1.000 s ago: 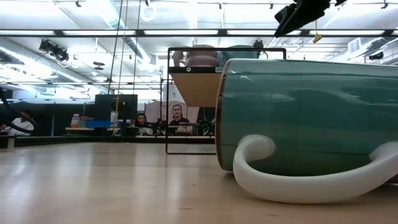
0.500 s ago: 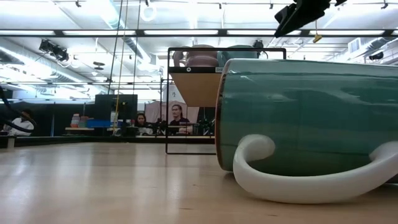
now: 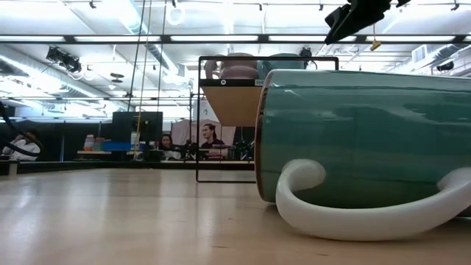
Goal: Place coffee mugs
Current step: Put the purple mug on the shelf
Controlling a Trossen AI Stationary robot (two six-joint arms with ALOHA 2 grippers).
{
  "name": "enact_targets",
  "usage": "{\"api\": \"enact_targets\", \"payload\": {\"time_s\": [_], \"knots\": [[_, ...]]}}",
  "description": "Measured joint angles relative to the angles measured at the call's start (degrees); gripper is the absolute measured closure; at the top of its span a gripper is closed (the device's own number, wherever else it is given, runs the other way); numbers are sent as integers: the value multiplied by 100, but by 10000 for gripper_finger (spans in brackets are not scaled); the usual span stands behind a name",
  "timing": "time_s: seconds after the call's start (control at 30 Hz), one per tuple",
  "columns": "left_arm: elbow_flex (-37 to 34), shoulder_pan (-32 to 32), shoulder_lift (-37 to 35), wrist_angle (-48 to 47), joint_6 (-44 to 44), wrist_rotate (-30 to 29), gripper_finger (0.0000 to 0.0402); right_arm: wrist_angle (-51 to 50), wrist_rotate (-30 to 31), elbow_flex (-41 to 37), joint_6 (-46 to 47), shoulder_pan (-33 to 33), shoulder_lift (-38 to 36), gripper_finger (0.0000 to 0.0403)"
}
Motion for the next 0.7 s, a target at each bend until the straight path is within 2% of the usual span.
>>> {"api": "enact_targets", "payload": {"time_s": [0.37, 0.7], "knots": [[10, 362, -27, 136, -775, 43, 379, 0, 2, 0, 1, 0, 2, 272], [2, 1350, -17, 102, -1251, -53, 364, 0, 2, 0, 1, 0, 2, 272]]}}
